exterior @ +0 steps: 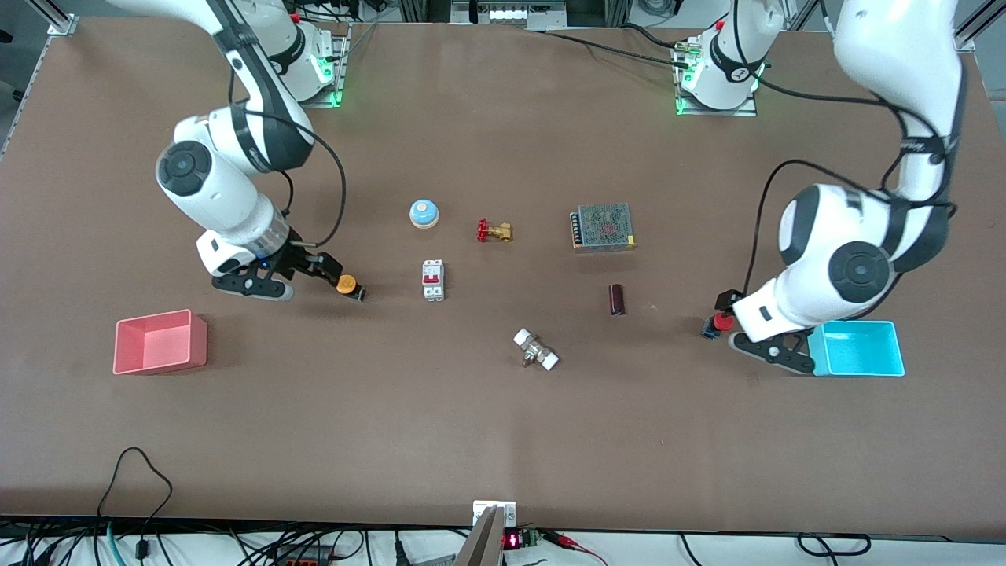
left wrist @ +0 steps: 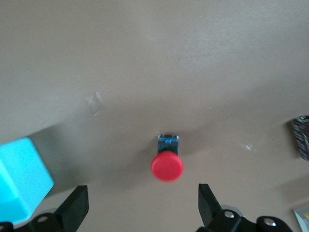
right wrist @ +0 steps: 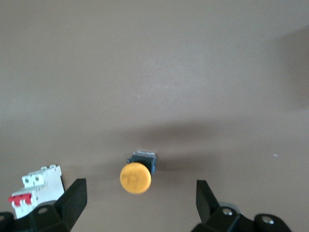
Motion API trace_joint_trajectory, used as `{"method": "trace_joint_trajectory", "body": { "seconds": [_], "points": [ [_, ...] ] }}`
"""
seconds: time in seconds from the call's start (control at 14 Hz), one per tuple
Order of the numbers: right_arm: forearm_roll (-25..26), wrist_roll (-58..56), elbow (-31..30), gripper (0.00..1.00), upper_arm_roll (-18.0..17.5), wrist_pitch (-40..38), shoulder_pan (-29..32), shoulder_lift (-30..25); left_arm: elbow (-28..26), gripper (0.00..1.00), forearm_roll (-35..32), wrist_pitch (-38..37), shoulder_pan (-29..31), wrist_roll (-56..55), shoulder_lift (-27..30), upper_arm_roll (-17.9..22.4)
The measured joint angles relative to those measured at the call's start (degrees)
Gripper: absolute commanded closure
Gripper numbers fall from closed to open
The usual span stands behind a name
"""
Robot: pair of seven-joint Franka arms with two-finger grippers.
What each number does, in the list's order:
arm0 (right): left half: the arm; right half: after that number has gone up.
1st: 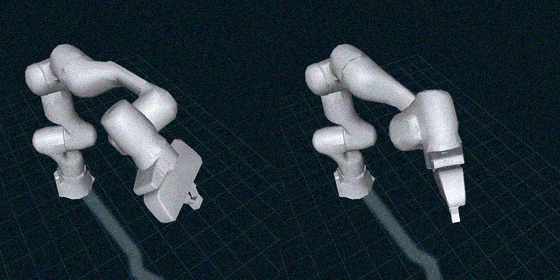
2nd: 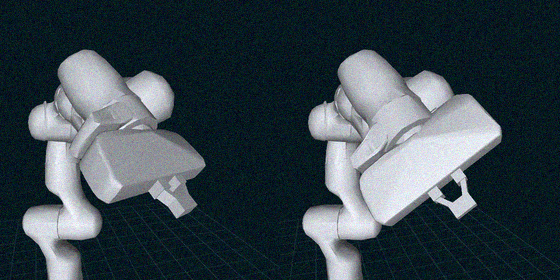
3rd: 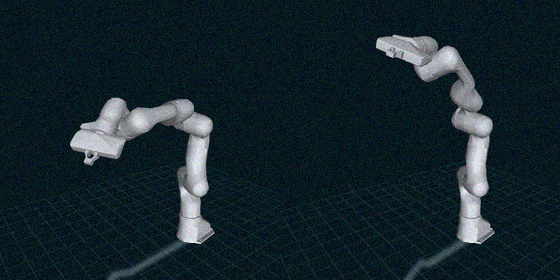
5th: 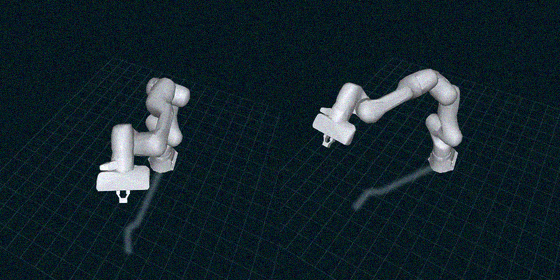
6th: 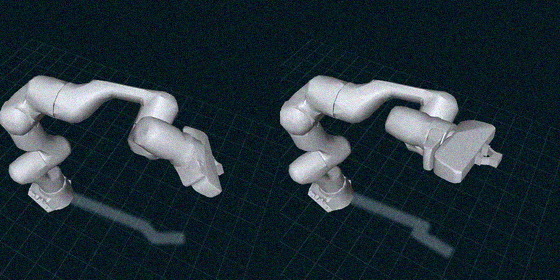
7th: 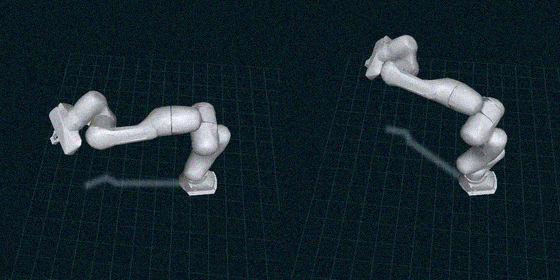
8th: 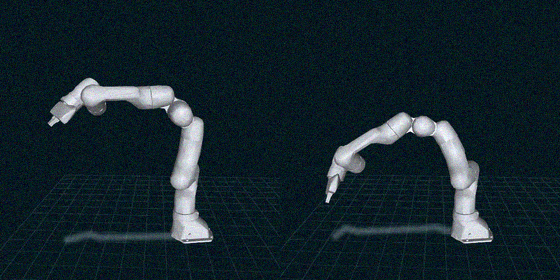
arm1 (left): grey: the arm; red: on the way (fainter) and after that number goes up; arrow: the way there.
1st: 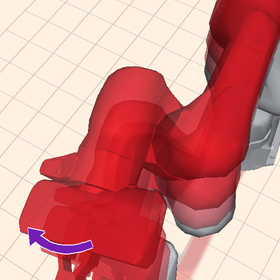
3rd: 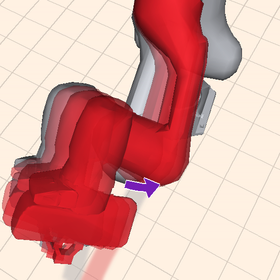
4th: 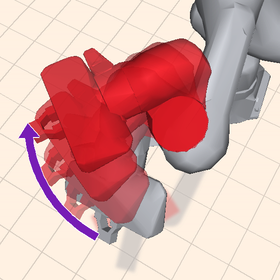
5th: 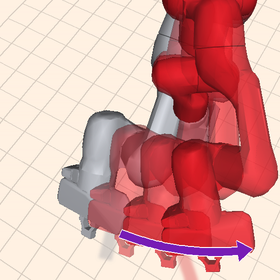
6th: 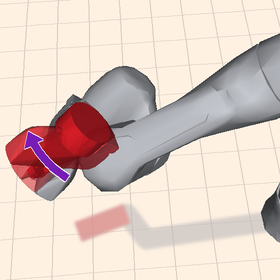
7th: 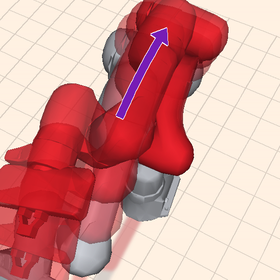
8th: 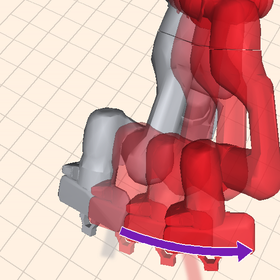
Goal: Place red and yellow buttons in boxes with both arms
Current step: 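Reach the right gripper to the yellow button while the left gripper reaches the red button, then grasp the yellow button with the right gripper while the left gripper grasps the red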
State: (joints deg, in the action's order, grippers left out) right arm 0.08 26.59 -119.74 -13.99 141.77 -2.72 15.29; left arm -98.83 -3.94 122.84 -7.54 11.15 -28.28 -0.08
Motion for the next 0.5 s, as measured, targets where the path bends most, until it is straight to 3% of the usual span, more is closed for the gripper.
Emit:
{"method": "trace_joint_trajectory", "body": {
  "seconds": [0.5],
  "points": [
    [2.47,2.45,-0.04,0.0,-0.01,3.92,-1.66,5.85,-9.28,0.0,-0.04,14.65,0.0,0.26,-1.52,0.01]
  ]
}}
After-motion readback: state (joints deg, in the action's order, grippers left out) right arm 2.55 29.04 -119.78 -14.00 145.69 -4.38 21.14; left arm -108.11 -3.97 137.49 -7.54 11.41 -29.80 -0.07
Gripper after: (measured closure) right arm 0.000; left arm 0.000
